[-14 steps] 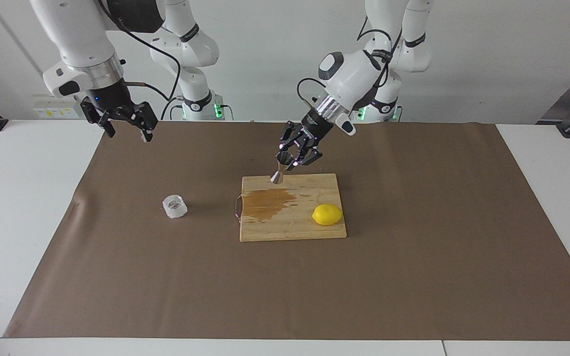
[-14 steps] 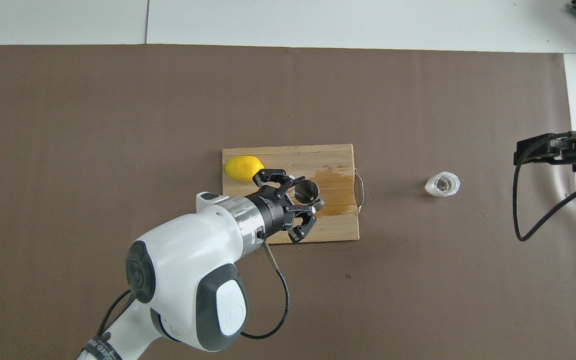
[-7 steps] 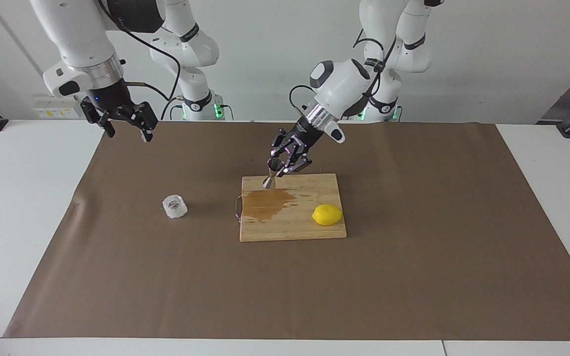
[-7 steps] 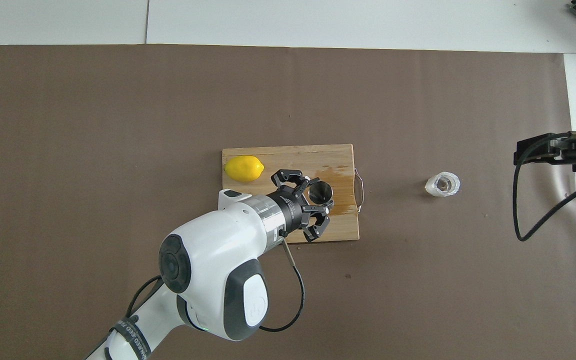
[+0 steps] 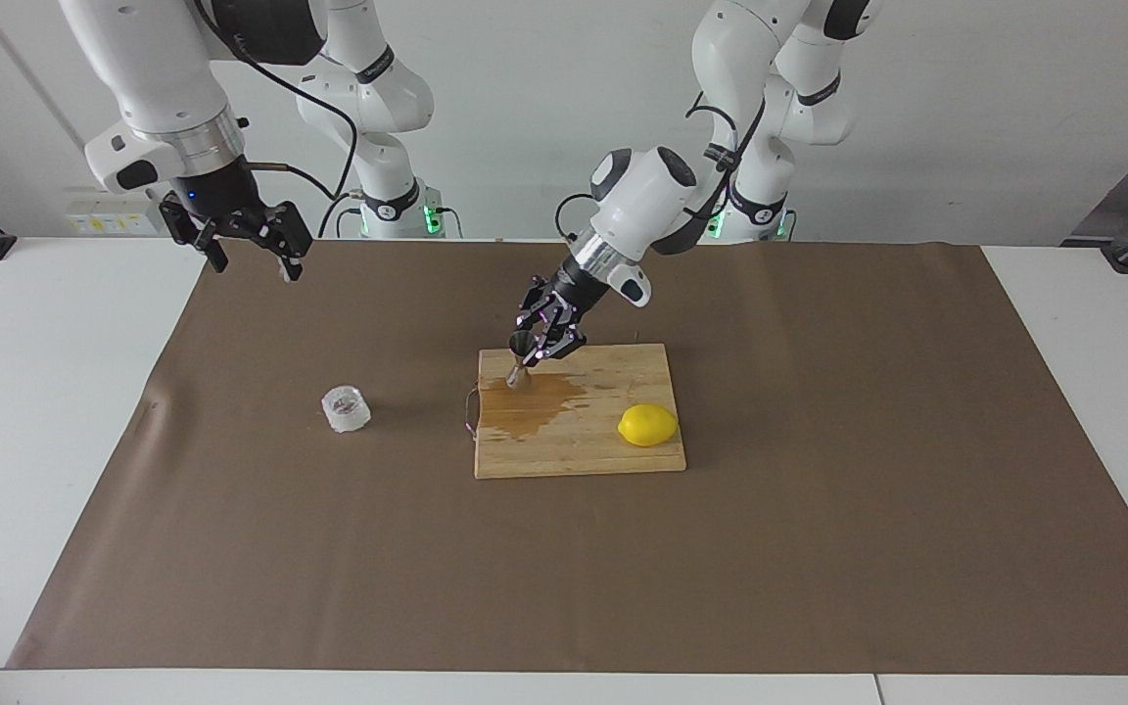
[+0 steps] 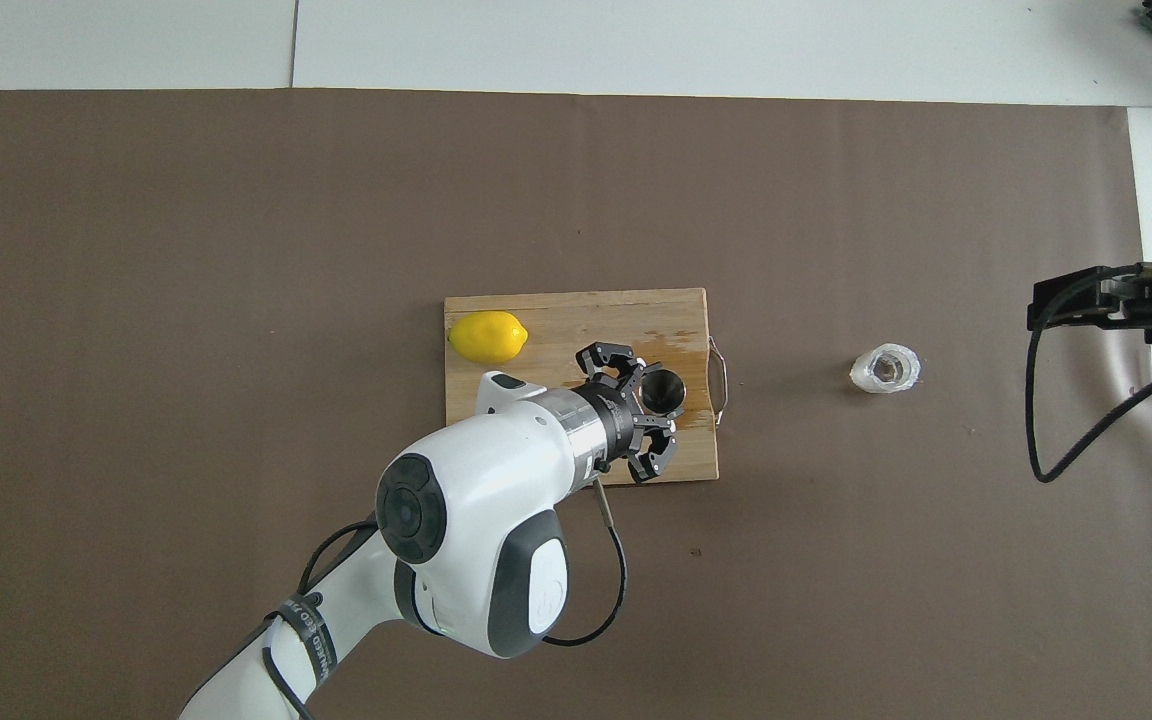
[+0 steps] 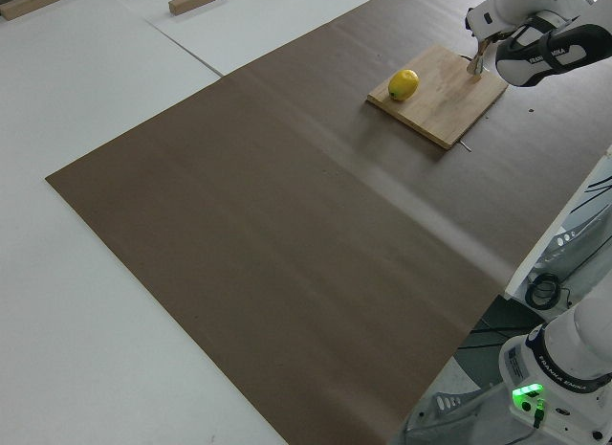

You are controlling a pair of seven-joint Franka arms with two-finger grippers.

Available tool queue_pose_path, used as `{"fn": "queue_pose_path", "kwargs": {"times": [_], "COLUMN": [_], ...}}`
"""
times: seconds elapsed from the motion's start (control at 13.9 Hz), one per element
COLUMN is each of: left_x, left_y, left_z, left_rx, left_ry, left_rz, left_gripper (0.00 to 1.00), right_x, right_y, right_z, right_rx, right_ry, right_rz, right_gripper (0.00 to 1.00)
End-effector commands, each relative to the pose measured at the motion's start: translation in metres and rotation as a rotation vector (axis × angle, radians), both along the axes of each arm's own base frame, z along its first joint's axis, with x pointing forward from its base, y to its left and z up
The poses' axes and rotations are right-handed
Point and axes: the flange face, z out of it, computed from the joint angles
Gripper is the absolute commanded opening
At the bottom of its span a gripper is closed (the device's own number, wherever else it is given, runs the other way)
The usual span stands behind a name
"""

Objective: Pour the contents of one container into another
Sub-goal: 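Lower the jigger onto the board beside the stain and open the left gripper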

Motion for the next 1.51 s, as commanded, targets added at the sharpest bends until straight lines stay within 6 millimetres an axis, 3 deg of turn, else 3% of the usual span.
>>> {"fn": "queue_pose_path", "kwargs": {"times": [0.0,0.14,0.58,0.65,0.72,0.79,1.15,1.44], "left_x": [0.003,0.006,0.006,0.006,0.006,0.006,0.011,0.041], "left_y": [-0.006,-0.005,-0.008,-0.008,-0.007,-0.008,-0.006,0.017], "left_z": [0.000,-0.010,-0.018,-0.018,-0.018,-0.018,-0.003,0.048], "left_rx": [0.008,0.017,0.043,0.043,0.043,0.043,0.037,0.055], "left_ry": [-0.015,-0.002,-0.021,-0.020,-0.020,-0.018,-0.002,0.063], "left_rz": [-0.011,-0.009,-0.037,-0.036,-0.035,-0.036,-0.050,-0.098], "left_gripper": [0.00,0.00,0.01,0.32,0.79,1.00,1.00,1.00], "right_x": [-0.004,-0.005,-0.005,-0.005,-0.005,-0.005,-0.005,-0.005], "right_y": [-0.003,-0.003,-0.003,-0.003,-0.003,-0.003,-0.003,-0.003], "right_z": [0.001,0.001,0.001,0.001,0.001,0.001,0.001,0.002], "right_rx": [0.021,0.020,0.021,0.021,0.021,0.021,0.021,0.021], "right_ry": [0.006,0.007,0.007,0.007,0.007,0.007,0.007,0.006], "right_rz": [-0.004,-0.004,-0.004,-0.004,-0.004,-0.004,-0.004,-0.004], "right_gripper": [1.00,1.00,1.00,1.00,1.00,1.00,1.00,1.00]}}
